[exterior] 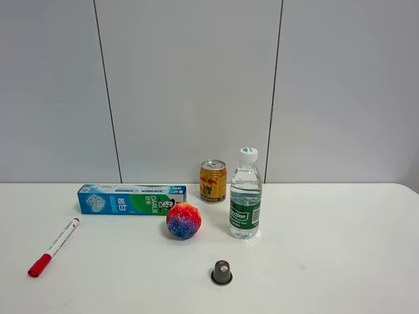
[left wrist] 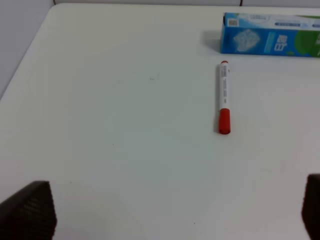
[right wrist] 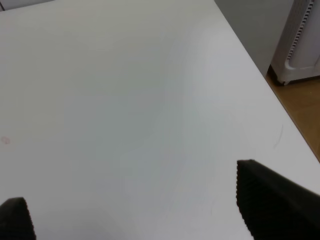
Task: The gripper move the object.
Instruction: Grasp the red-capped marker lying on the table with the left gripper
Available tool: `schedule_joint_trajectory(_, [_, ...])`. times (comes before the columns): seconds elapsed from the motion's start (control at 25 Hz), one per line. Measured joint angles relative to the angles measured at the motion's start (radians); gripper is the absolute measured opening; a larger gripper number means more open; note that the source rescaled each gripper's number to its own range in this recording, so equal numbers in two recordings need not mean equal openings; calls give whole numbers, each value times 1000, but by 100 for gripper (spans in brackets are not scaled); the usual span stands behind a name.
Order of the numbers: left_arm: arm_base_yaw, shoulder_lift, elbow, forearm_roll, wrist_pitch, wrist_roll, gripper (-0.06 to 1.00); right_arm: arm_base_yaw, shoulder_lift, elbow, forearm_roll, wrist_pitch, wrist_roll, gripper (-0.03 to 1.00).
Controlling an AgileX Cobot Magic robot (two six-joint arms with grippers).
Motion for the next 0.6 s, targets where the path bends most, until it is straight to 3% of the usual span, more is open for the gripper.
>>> schedule_joint_trajectory(0.16, [0,0,0,-9,0,0,100,0,0,0,0,0,0,100])
schedule_joint_trajectory(0.28, [0,41,-48,-65,-3,0,100,0,0,0,0,0,0,100])
schedule_joint_trajectory(0.6, [0,536,-440,-79,-14,0,100,0,0,0,0,0,0,100])
